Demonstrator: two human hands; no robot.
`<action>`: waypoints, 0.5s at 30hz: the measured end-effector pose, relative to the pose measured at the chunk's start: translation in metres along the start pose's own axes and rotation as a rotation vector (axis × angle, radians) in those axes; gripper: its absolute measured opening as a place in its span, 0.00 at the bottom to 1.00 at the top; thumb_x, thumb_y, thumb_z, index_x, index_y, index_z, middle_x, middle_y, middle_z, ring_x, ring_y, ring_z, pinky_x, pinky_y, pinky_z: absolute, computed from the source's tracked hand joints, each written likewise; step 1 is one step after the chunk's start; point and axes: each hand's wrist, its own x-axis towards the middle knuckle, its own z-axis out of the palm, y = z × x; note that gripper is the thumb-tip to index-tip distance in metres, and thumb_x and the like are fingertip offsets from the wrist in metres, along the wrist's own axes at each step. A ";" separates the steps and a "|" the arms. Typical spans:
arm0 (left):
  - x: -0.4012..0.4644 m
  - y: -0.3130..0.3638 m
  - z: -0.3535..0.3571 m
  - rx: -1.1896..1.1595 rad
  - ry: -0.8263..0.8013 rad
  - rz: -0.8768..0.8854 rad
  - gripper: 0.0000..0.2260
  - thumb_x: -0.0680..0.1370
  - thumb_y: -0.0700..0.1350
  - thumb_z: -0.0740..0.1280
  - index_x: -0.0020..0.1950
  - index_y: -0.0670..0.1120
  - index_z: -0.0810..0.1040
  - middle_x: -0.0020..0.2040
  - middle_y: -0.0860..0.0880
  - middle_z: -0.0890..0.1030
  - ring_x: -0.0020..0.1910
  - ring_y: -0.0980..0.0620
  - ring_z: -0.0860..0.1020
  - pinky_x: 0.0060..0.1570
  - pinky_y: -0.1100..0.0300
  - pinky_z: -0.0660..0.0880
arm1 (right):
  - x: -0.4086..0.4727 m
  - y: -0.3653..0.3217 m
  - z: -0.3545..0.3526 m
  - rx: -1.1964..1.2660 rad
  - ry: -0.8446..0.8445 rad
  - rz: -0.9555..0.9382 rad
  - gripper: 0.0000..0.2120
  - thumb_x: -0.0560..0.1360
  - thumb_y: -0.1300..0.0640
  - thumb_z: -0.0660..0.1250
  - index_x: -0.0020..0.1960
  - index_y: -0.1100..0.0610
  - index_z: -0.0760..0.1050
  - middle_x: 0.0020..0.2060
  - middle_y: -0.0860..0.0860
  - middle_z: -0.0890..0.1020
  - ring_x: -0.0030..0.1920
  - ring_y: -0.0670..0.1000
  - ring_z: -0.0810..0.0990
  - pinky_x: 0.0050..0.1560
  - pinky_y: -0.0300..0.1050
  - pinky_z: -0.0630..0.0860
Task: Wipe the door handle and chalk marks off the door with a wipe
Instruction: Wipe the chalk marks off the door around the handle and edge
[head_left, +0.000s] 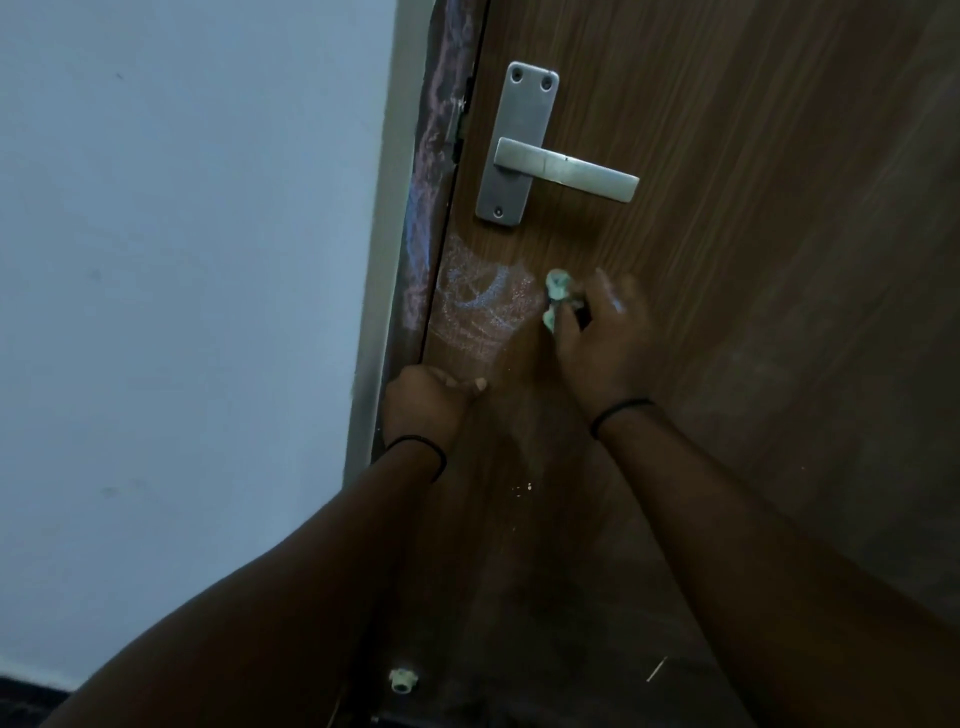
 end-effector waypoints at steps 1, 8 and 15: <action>0.000 0.000 0.000 0.009 -0.004 0.003 0.16 0.71 0.54 0.74 0.32 0.42 0.82 0.29 0.47 0.81 0.30 0.51 0.79 0.31 0.62 0.71 | -0.005 -0.009 0.004 -0.009 -0.046 -0.053 0.14 0.75 0.54 0.66 0.59 0.57 0.77 0.49 0.56 0.78 0.43 0.54 0.77 0.39 0.46 0.75; 0.005 -0.005 -0.007 0.047 -0.037 0.000 0.13 0.72 0.51 0.74 0.31 0.45 0.82 0.30 0.49 0.82 0.33 0.51 0.80 0.34 0.61 0.75 | -0.026 -0.009 0.008 -0.084 -0.237 -0.275 0.12 0.75 0.54 0.67 0.56 0.57 0.77 0.45 0.55 0.78 0.42 0.56 0.78 0.41 0.49 0.74; 0.005 -0.005 -0.011 0.070 -0.046 -0.014 0.11 0.72 0.49 0.74 0.31 0.45 0.82 0.31 0.49 0.82 0.33 0.51 0.79 0.34 0.61 0.74 | -0.019 -0.047 0.020 -0.078 -0.239 -0.404 0.12 0.72 0.58 0.69 0.55 0.58 0.79 0.44 0.57 0.80 0.43 0.58 0.79 0.41 0.51 0.74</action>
